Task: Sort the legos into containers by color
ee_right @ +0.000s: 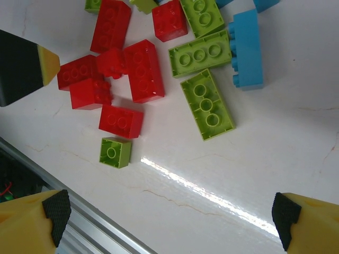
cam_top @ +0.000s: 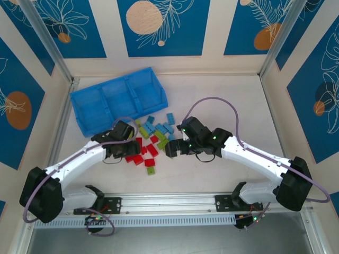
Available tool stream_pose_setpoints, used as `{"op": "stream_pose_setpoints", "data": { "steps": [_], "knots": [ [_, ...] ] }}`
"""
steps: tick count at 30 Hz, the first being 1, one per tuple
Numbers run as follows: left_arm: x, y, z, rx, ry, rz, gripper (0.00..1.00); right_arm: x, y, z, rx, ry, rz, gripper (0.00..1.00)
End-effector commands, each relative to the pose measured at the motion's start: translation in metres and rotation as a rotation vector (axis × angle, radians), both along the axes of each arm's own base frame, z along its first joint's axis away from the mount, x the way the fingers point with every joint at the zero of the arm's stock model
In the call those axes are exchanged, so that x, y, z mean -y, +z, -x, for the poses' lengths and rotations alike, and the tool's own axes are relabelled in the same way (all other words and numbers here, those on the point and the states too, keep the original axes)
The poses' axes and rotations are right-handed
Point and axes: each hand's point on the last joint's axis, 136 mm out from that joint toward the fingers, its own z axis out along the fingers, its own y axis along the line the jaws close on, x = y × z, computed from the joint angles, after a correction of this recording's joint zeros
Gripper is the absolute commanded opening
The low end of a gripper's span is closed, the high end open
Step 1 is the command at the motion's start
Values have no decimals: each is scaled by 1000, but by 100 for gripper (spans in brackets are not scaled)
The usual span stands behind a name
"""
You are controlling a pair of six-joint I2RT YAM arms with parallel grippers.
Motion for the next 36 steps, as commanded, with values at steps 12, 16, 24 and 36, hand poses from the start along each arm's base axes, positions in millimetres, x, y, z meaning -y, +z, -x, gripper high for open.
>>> {"op": "stream_pose_setpoints", "data": {
  "steps": [12, 16, 24, 36],
  "knots": [
    [-7, -39, 8, -95, 128, -25, 93, 2, -3, 1, -17, -24, 26, 100],
    [-12, -46, 12, -119, 200, -27, 100, 4, -5, 2, -20, -29, 38, 100],
    [-14, -58, 18, -164, 268, -29, 92, 2, -3, 1, -16, -25, 30, 100],
    [-18, -59, 13, -151, 280, -53, 59, -2, -2, 6, -17, -15, 36, 100]
  ]
}}
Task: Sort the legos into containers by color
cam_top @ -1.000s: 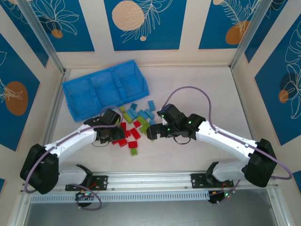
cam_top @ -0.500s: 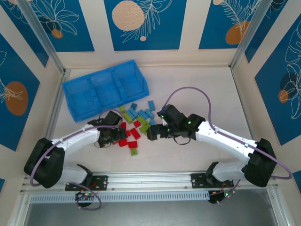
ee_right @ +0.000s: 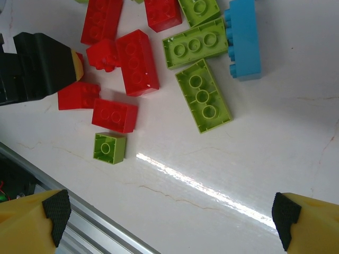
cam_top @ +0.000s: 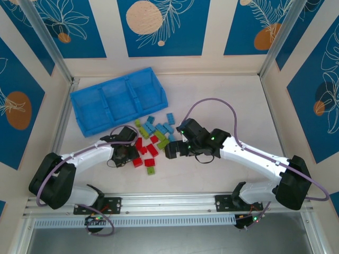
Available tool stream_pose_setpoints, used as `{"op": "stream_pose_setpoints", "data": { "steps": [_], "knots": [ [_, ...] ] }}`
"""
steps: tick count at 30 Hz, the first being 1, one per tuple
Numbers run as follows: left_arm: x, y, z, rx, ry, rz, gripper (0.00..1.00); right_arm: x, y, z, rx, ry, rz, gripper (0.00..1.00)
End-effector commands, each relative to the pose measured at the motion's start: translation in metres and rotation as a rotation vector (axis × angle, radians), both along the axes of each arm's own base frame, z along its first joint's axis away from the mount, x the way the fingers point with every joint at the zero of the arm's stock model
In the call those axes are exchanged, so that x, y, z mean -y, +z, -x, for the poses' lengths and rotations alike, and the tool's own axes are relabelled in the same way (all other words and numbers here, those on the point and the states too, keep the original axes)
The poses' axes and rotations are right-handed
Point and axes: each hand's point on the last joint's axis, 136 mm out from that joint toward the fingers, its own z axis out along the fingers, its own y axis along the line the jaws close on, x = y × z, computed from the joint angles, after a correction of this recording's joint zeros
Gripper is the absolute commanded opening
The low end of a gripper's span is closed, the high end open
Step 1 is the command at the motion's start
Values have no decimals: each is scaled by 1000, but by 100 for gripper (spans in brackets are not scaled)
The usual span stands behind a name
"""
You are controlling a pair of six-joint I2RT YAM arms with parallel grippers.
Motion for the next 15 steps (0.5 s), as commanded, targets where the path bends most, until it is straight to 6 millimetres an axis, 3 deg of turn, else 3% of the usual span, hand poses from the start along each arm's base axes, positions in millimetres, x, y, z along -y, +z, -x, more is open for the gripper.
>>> {"op": "stream_pose_setpoints", "data": {
  "steps": [1, 5, 8, 10, 12, 15],
  "knots": [
    [-5, 1, -2, 2, 7, -35, 56, -2, 5, 1, 2, -8, 9, 100],
    [-10, 39, -13, 94, 0, -53, 49, -1, 11, 4, 16, -7, 13, 100],
    [-26, 93, -31, 257, 22, -101, 48, -1, 18, 3, 42, -13, -7, 100],
    [-43, 128, -50, 377, 68, -121, 48, -1, 23, 0, 68, -20, -24, 100],
    [-63, 150, -72, 451, 142, -112, 48, 0, 27, -3, 89, -28, -33, 100],
    [-102, 170, -110, 514, 286, -131, 47, 1, 31, -6, 111, -33, -33, 100]
  ]
}}
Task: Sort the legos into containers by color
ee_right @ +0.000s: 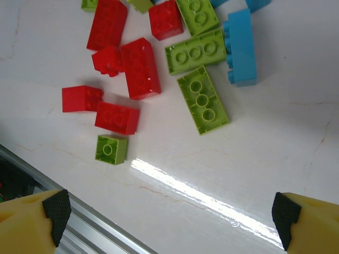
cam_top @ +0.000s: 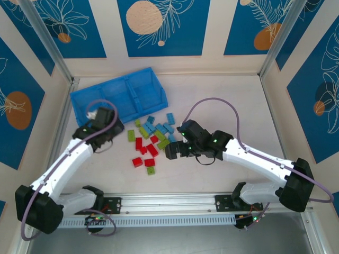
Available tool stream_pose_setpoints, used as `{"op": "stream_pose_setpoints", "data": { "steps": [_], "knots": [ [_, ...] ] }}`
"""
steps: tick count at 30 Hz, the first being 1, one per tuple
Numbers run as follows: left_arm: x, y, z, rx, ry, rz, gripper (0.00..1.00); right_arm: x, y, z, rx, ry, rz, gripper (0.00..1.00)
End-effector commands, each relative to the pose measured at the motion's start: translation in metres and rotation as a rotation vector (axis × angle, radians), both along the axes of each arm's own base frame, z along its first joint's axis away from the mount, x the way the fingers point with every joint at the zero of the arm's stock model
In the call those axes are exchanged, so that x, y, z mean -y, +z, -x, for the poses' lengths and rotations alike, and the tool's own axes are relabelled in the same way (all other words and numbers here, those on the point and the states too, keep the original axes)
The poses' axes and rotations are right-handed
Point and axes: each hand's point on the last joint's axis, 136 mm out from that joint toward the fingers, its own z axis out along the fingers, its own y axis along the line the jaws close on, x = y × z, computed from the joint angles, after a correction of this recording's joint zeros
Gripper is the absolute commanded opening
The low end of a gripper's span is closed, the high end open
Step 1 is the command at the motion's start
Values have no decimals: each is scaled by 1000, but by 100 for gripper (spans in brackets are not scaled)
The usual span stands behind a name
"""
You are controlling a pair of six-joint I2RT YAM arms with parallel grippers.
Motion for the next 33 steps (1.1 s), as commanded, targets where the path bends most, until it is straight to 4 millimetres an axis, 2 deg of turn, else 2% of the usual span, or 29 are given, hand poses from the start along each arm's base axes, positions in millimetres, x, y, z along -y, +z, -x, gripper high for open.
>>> {"op": "stream_pose_setpoints", "data": {
  "steps": [1, 4, 7, 10, 12, 14, 17, 22, 24, 26, 30, 33],
  "knots": [
    [-51, 12, -36, 38, 148, -96, 48, -1, 19, -8, 52, -24, -29, 100],
    [-83, 0, -70, -1, 250, -90, 47, -1, 22, -7, 55, -17, -32, 100],
    [-95, -24, -109, -63, 260, -28, 47, 2, 24, -5, 61, -15, -31, 100],
    [-110, -49, -129, -156, 287, -8, 50, 8, 26, -3, 62, -22, -27, 100],
    [-117, -58, -132, -187, 308, 10, 57, 12, 26, -1, 60, -27, -29, 100],
    [-117, -56, -133, -184, 301, 8, 65, 15, 26, -1, 62, -36, -37, 100],
    [-117, -45, -127, -150, 298, 8, 80, 18, 28, -4, 75, -54, -56, 99],
    [-106, -14, -107, -84, 271, 60, 87, 18, 28, -17, 87, -92, -69, 99],
    [-93, 1, -97, -53, 235, 110, 85, 18, 23, -25, 81, -108, -72, 99],
    [-68, 21, -85, -5, 153, 156, 84, 18, 14, -33, 65, -122, -58, 99],
    [6, 67, -46, 97, -135, 105, 82, 5, -11, -43, 12, -82, -10, 96],
    [58, 79, -8, 99, -387, 8, 81, -8, -31, -49, -25, -46, 32, 90]
  ]
}}
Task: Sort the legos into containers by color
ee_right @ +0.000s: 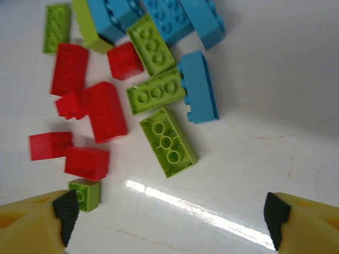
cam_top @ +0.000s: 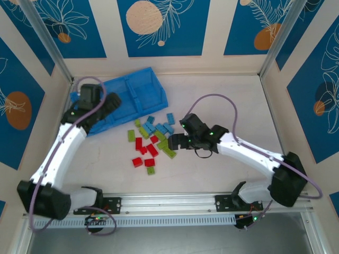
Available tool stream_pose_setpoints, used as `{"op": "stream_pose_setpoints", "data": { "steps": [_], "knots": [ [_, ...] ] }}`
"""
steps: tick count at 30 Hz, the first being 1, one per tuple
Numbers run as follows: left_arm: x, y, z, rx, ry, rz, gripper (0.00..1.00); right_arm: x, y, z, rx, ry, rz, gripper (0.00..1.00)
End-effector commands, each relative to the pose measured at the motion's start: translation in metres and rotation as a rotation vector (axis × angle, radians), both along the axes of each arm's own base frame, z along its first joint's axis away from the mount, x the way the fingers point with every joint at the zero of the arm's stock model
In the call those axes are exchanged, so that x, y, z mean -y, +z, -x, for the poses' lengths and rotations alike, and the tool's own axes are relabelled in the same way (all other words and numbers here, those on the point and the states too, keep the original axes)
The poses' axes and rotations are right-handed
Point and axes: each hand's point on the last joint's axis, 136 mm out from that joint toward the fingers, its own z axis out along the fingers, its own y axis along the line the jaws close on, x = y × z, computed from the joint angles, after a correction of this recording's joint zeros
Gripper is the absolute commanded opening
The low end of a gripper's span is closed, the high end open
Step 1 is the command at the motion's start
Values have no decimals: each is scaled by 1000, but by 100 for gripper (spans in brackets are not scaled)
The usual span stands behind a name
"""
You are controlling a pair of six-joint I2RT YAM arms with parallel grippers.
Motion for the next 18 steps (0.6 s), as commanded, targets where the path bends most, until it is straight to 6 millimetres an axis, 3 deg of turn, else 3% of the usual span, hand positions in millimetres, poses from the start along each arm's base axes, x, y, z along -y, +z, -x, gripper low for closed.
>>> {"op": "stream_pose_setpoints", "data": {
  "steps": [1, 4, 8, 12, 18],
  "knots": [
    [39, -8, 48, -56, -268, -145, 81, -21, -11, -7, -26, 60, 9, 87],
    [50, -14, 77, -89, -452, -264, 81, -36, -32, -7, -53, 121, 55, 81],
    [48, -24, 96, -54, -621, -375, 82, -55, -59, -4, -69, 194, 123, 81],
    [37, -35, 97, -23, -637, -472, 85, -48, -88, -9, -82, 167, 259, 77],
    [18, -41, 90, -27, -561, -556, 86, -50, -107, 1, -78, 219, 355, 63]
  ]
}}
